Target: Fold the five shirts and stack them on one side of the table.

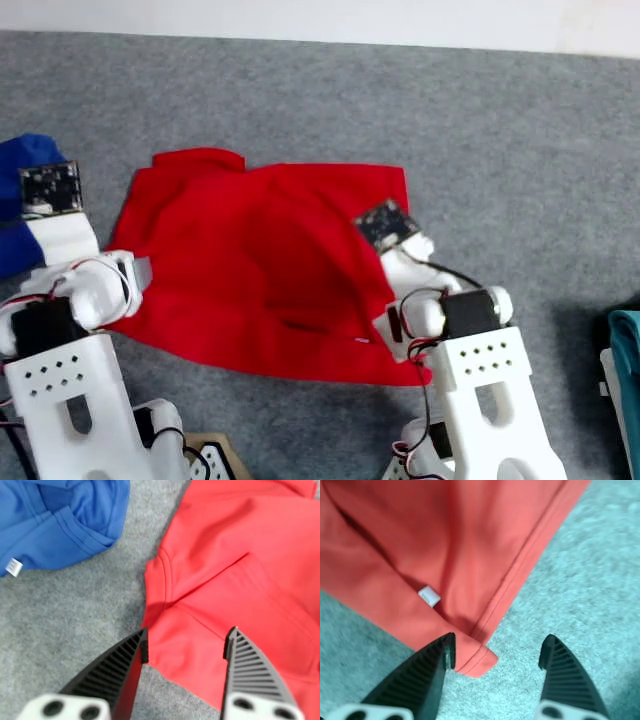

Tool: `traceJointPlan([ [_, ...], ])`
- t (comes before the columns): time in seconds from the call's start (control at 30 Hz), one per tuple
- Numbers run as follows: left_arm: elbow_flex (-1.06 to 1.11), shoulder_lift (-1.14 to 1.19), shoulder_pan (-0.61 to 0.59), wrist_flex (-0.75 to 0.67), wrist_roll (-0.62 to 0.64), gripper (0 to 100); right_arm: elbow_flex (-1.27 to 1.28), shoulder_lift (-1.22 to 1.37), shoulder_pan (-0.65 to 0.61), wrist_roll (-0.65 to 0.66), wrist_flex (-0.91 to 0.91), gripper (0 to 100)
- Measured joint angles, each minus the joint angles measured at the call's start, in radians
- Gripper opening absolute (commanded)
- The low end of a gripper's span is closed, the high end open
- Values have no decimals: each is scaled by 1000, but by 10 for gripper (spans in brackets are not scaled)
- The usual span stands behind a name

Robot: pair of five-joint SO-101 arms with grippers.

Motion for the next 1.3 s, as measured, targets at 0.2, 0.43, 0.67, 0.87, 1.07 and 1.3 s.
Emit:
traceJointPlan([
  [0.2,-222,264,2,12,-2,229,-123,92,0,-100,14,271],
  [0.43,-404,641,25,15,25,188,-250,338,0,-178,-3,271],
  [0.67,-414,784,121,15,31,189,-244,491,-46,-278,-195,271],
  [0.87,-416,911,146,-91,31,189,-147,523,-112,-295,-350,271],
  [1.07,-416,1023,149,-141,31,189,-138,529,-117,-295,-393,271],
  [1.3,-416,1068,167,-250,31,186,-123,529,-117,-295,-396,271],
])
